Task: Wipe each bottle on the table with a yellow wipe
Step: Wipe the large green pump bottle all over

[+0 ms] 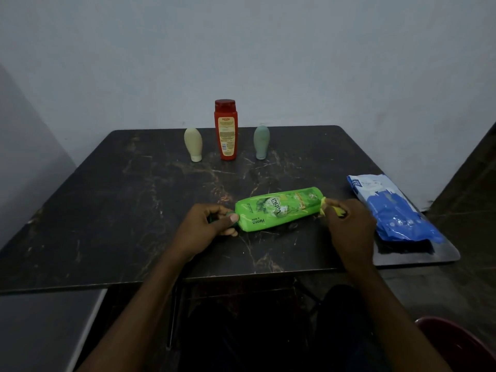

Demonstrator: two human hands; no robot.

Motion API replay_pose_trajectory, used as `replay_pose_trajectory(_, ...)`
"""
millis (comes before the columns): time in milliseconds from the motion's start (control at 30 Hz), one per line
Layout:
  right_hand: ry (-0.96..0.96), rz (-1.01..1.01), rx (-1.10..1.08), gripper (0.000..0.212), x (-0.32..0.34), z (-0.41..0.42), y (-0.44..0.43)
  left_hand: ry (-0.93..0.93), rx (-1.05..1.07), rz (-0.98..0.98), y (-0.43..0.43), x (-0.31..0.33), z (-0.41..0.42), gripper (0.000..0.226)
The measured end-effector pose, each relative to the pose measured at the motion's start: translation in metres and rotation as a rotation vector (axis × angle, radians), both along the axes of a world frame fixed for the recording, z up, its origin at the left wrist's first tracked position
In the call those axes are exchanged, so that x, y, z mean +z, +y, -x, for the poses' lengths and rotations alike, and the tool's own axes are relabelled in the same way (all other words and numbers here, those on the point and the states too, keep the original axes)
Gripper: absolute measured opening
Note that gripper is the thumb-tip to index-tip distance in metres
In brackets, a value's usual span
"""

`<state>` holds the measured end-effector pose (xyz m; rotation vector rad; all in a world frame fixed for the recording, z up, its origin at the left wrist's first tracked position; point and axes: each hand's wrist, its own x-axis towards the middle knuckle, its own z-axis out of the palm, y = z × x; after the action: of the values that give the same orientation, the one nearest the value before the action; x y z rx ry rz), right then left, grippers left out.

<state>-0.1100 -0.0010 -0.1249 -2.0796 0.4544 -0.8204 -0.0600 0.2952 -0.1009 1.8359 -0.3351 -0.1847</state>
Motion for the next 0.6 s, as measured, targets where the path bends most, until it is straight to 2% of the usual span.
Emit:
replay_pose_trajectory(133,-0.002,0.065,0.047,0.009,0.000,0.002,0.023,-0.046,0.001,-0.014,0.000,-0.002,-0.001,0.017)
replay_pose_trajectory(300,-0.078,0.191,0.238,0.007,0.001,0.013,0.097,-0.072,0.009,-0.036,0.001,-0.005,-0.001,0.014)
replay_pose_trajectory(400,-0.110,0.279,0.279,0.012,0.002,0.017,0.134,-0.087,0.014,-0.047,0.001,-0.006,-0.001,0.013)
replay_pose_trajectory(600,-0.155,0.324,0.394,0.007,0.000,0.018,0.137,-0.099,0.007,-0.061,0.003,-0.007,-0.002,0.013)
